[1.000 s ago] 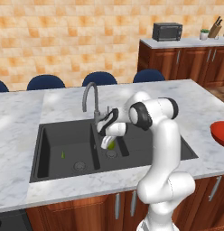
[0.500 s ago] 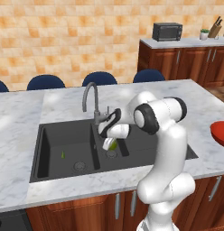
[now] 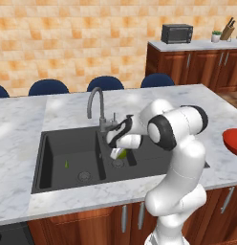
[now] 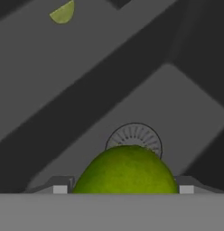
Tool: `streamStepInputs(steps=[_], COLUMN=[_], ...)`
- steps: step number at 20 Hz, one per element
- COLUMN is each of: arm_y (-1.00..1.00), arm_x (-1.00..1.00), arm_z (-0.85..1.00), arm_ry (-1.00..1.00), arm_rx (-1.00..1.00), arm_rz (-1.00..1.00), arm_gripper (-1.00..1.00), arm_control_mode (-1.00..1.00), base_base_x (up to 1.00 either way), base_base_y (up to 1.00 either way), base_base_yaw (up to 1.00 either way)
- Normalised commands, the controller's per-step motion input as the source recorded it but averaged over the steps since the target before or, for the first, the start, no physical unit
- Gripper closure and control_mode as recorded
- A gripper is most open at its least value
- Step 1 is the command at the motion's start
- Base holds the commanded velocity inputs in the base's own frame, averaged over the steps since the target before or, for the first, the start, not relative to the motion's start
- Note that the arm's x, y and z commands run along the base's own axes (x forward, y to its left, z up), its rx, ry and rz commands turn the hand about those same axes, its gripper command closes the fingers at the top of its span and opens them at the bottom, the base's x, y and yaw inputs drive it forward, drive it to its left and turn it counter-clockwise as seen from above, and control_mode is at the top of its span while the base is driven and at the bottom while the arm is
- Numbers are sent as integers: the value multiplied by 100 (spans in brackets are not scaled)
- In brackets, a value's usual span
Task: Remove the lemon wedge and lime from the sink. Then move the bowl and cup from the counter to the sink for washing.
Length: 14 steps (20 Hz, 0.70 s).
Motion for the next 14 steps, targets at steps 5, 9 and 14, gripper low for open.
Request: streamStepInputs(steps=[5,9,14], arm_y=[-4,-6,-11], arm_x=[-15,-17,-18], arm_z=[40,45,46], arm_ry=[0,0,0], arm_rx=[0,0,0], arm_rz=[-14,-11,-8], arm_gripper=[100,100,100], arm_control_mode=[-100,-100,-100], base_base_x=[0,0,0], base_base_y=[0,0,0], base_base_yaw=[0,0,0])
